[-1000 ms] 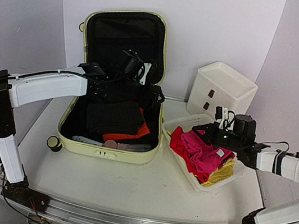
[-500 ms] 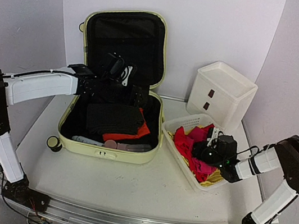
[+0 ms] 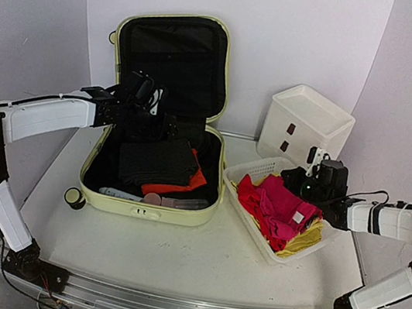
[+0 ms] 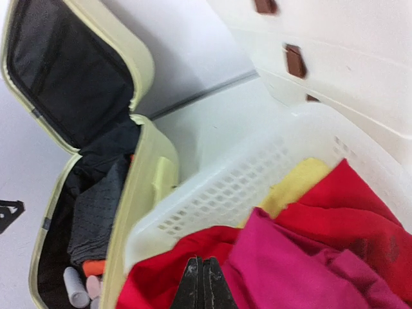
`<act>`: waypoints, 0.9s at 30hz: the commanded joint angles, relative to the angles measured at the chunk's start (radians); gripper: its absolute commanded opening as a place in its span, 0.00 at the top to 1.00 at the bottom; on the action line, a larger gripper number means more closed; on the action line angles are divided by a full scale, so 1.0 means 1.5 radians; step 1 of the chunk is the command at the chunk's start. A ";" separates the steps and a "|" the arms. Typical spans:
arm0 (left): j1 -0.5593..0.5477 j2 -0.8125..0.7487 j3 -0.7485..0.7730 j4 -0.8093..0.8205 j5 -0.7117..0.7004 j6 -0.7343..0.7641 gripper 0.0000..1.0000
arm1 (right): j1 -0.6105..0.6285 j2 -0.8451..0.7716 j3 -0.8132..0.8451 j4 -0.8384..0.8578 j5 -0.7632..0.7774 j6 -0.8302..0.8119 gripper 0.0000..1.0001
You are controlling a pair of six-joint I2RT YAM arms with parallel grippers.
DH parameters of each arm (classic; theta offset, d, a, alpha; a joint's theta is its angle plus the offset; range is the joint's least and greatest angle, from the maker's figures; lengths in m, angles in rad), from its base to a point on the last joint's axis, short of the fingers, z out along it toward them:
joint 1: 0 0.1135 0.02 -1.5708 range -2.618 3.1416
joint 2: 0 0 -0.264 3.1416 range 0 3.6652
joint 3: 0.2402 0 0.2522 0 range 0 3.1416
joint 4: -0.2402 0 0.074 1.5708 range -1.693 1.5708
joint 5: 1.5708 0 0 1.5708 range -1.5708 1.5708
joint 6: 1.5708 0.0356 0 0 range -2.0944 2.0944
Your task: Open, take out, and arrange the luggage
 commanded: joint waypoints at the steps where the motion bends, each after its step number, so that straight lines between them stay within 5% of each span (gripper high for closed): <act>1: 0.033 -0.030 -0.017 -0.002 -0.001 0.007 0.17 | -0.094 0.099 -0.059 0.083 -0.076 0.036 1.00; 6: 0.069 -0.033 -0.037 -0.002 0.002 0.009 0.17 | -0.115 0.212 -0.060 0.157 -0.136 0.070 1.00; 8: 0.081 -0.031 -0.044 -0.002 -0.003 0.013 0.16 | -0.096 0.177 -0.078 0.197 -0.122 0.044 1.00; 11: 0.099 -0.022 -0.051 -0.003 -0.019 0.015 0.11 | -0.019 0.057 -0.031 0.009 0.021 -0.054 1.00; 17: 0.131 0.014 -0.051 -0.008 -0.025 0.007 0.10 | 0.009 -0.030 0.065 -0.161 0.029 -0.122 0.99; 27: 0.149 0.038 -0.085 -0.009 -0.008 -0.024 0.24 | 0.162 0.112 0.324 -0.339 0.034 -0.122 0.87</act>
